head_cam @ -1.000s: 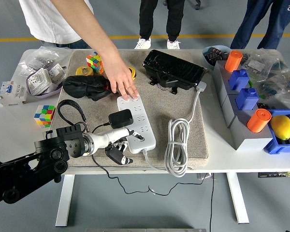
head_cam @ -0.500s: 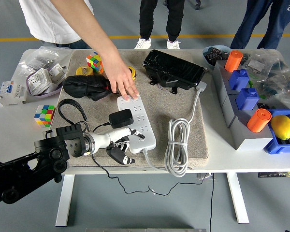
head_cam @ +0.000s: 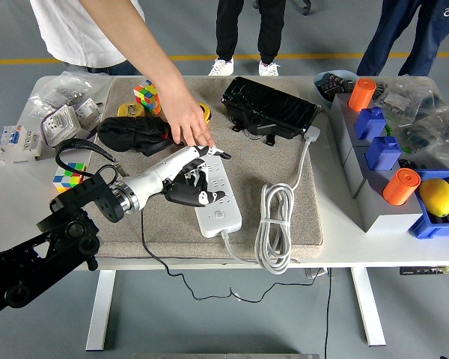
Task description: Put the plug near the board,insert it into the board,press the button,pull the plug out
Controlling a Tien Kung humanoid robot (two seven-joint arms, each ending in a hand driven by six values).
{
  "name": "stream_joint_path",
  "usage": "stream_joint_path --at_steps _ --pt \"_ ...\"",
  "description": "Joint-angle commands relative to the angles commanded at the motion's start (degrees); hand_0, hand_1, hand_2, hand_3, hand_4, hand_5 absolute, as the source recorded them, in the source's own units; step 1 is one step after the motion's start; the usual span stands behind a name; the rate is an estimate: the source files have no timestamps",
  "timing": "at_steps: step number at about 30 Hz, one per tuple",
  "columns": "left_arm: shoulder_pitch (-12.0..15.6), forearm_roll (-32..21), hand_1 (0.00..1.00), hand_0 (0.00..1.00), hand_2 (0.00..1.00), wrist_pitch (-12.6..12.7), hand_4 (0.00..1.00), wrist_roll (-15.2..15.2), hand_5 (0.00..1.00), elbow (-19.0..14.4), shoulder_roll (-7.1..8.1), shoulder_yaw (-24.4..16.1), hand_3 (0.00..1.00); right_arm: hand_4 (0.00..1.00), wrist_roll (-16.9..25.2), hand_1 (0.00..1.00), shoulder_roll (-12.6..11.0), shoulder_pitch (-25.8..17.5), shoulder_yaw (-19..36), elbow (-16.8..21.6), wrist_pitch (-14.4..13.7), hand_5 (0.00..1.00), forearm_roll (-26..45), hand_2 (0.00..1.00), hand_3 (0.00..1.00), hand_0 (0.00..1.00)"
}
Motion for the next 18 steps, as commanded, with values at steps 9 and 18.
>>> stream_joint_path --at_steps 9,18 --pt "-0.1 7.3 0.751 0.726 0.745 6.1 0.998 -5.7 0.522 5.9 -1.83 -0.3 0.762 0.903 -0.4 0.620 0.0 0.1 0.0 0.1 0.0 0.372 -0.2 0.577 0.546 0.606" --pt "-0.8 15.5 0.784 0.781 0.777 9.3 0.998 -6.3 0.502 13.8 -3.47 0.2 0.759 0.904 -0.5 0.620 -0.1 0.1 -0.6 0.0 0.1 0.372 0.0 0.577 0.546 0.606"
